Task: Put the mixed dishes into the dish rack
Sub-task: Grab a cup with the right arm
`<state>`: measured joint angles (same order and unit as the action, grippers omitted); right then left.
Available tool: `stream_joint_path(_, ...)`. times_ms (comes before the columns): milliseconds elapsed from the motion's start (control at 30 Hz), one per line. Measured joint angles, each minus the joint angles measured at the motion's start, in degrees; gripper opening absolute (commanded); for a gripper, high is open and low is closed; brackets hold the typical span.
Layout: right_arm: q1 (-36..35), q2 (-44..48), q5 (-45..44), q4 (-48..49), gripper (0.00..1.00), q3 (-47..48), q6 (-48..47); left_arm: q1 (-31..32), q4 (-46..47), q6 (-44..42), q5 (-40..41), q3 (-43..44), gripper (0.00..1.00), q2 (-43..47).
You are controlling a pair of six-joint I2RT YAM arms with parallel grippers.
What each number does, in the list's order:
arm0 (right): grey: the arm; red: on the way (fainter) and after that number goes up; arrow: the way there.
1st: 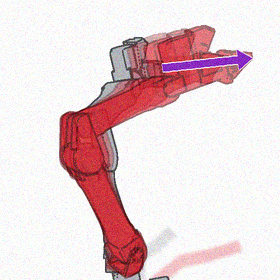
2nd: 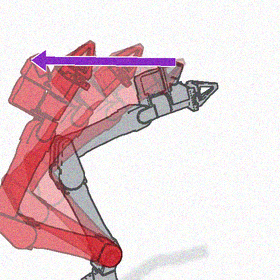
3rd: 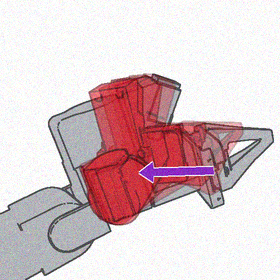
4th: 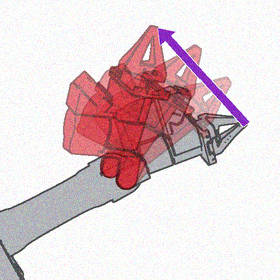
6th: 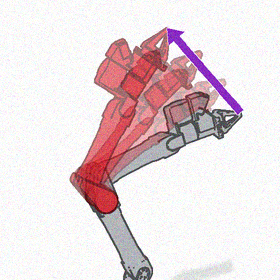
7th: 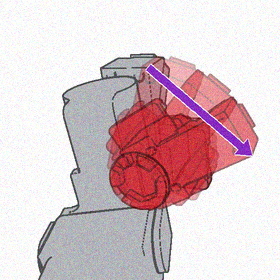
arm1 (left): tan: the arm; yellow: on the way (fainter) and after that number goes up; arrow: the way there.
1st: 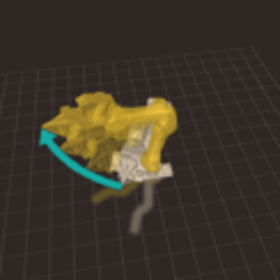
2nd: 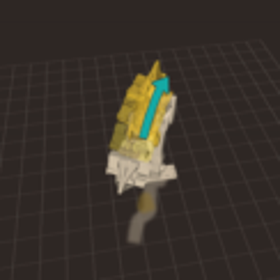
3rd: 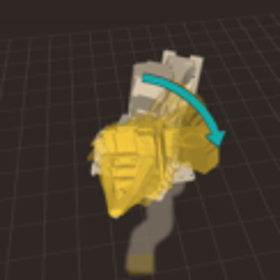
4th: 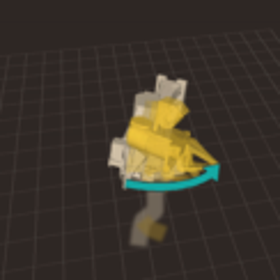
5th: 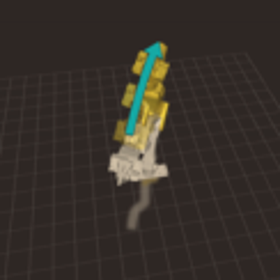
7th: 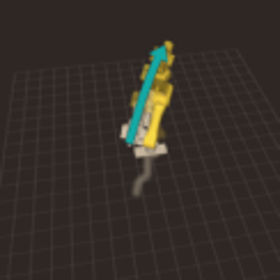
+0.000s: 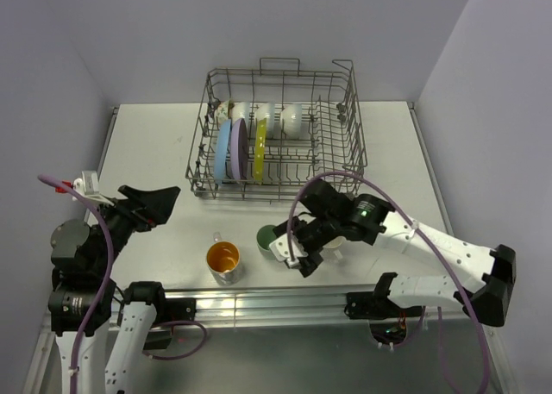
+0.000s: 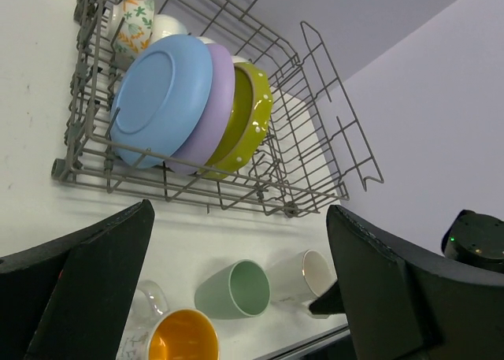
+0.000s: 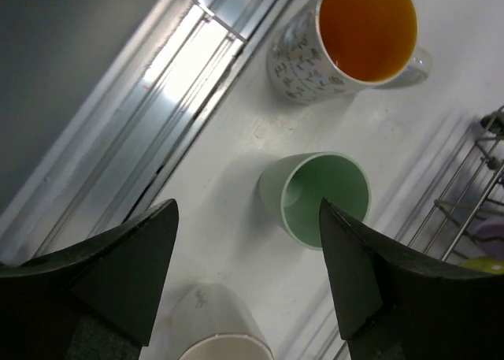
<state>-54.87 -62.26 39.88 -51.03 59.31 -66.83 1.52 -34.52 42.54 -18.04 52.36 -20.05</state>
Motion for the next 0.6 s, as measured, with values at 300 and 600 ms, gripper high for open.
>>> stream_joint_path(300,-3.39,-4.63,-10.16,13.25,0.73,-2.67,10.29,0.00,-2.05,0.24,0.39,-0.11,0.99,1.88)
stream_joint_path(600,-3.50,-5.73,-12.72,16.04,0.70,-3.43,13.44,0.00,-2.23,0.33,0.33,-2.16,0.99,2.27)
